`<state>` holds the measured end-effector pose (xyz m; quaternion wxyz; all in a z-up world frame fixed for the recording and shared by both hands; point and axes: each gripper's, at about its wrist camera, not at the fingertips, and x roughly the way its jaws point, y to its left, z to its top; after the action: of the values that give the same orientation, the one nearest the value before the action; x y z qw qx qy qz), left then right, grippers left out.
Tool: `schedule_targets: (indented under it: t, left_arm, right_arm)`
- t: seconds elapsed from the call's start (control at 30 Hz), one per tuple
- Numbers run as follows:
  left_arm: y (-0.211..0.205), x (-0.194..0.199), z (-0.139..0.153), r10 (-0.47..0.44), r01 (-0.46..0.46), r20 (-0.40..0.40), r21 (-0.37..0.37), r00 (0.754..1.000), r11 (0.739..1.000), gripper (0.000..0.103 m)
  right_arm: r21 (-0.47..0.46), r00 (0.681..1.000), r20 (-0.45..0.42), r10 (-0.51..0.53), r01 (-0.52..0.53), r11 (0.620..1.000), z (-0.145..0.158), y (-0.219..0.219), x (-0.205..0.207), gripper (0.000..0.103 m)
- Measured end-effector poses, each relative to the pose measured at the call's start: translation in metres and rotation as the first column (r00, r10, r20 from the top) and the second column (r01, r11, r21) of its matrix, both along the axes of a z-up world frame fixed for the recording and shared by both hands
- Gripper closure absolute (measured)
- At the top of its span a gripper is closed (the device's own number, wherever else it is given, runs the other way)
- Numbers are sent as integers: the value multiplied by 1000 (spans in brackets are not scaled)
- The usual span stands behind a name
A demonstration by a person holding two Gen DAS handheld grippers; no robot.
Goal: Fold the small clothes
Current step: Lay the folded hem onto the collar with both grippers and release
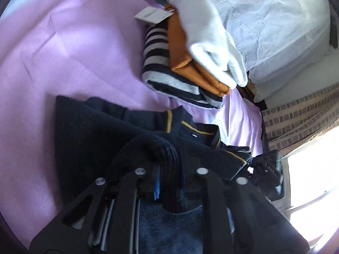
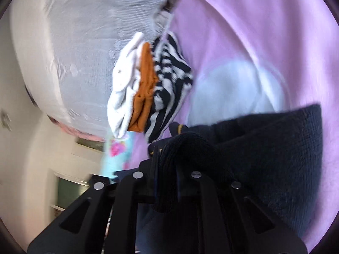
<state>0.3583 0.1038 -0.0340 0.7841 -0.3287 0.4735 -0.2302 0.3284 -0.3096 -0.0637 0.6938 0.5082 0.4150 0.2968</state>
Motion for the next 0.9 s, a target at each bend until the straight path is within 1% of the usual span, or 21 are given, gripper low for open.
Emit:
schedule_targets:
  t: [0.07, 0.13, 0.17, 0.2, 0.27, 0.33, 0.37, 0.4, 0.43, 0.47, 0.5, 0.53, 0.57, 0.6, 0.63, 0.67, 0.7, 0.73, 0.77, 0.83, 0.9]
  left_arm:
    - [9, -1, -1, 2, -3, -12, -87, 1000, 996, 83]
    - [18, -9, 10, -3, 5, 14, -138, 1000, 990, 76]
    - [20, -14, 18, 1, 3, 35, -122, 999, 993, 72]
    - [20, -18, 24, 1, 4, 50, -106, 999, 994, 68]
    - [17, -27, 38, -5, 10, 77, -62, 997, 998, 62]
    - [12, -31, 46, 0, 2, 90, -13, 996, 1000, 55]
    - [8, -32, 49, -7, 7, 98, 4, 995, 1000, 49]
    - [5, -32, 51, -16, 14, 104, 19, 994, 1000, 41]
    - [4, -31, 51, -19, 15, 105, 34, 994, 999, 36]
    - [1, -29, 50, -17, 11, 98, 63, 995, 998, 23]
    - [2, -27, 48, 14, -25, 91, 114, 996, 993, 10]
    - [5, -27, 45, 49, -64, 97, 151, 994, 987, 9]
    - [9, -25, 42, 76, -93, 97, 184, 992, 978, 9]
    - [13, -23, 38, 79, -93, 83, 180, 993, 979, 9]
    - [20, -21, 32, 83, -90, 59, 128, 995, 988, 9]
    - [26, -21, 30, 87, -91, 51, 78, 995, 993, 9]
    - [31, -21, 30, 92, -95, 56, 49, 994, 994, 9]
    - [32, -23, 33, 93, -96, 70, 49, 993, 994, 9]
    - [31, -25, 37, 91, -97, 90, 67, 992, 993, 9]
    - [22, -30, 44, 76, -92, 126, 122, 989, 988, 9]
    - [8, -34, 47, 39, -66, 152, 172, 988, 983, 9]
  right_arm:
    - [101, 1000, 1, 13, -13, 995, -1, -12, -4, 85]
    - [84, 999, 32, -2, 0, 997, 11, -18, -14, 79]
    - [49, 997, 67, -28, 25, 998, 22, -24, -21, 72]
    - [29, 995, 89, -46, 44, 999, 30, -27, -25, 69]
    - [-18, 989, 128, -77, 80, 997, 45, -29, -33, 68]
    - [-129, 981, 177, -74, 98, 987, 58, -22, -40, 68]
    - [-180, 978, 198, -63, 100, 979, 62, -16, -42, 68]
    - [-254, 975, 217, -42, 98, 962, 67, -7, -44, 68]
    - [-335, 974, 227, -19, 97, 937, 70, 1, -44, 68]
    - [-462, 970, 244, 12, 106, 880, 74, 14, -44, 64]
    - [-542, 964, 266, 26, 127, 831, 75, 20, -45, 57]
    - [-600, 958, 285, 30, 154, 785, 74, 23, -47, 56]
    - [-676, 956, 292, 33, 182, 714, 71, 28, -47, 56]
    - [-709, 959, 279, 39, 178, 682, 66, 30, -45, 56]
    - [-714, 962, 270, 49, 165, 681, 62, 32, -42, 56]
    - [-698, 963, 261, 65, 142, 702, 57, 32, -42, 56]
    - [-688, 964, 252, 84, 118, 716, 54, 33, -41, 61]
    - [-689, 962, 253, 99, 108, 717, 51, 34, -42, 70]
    - [-693, 958, 264, 113, 107, 713, 50, 36, -44, 93]
    - [-682, 954, 278, 115, 112, 723, 53, 34, -50, 97]
    - [-664, 957, 274, 90, 121, 737, 56, 28, -54, 97]
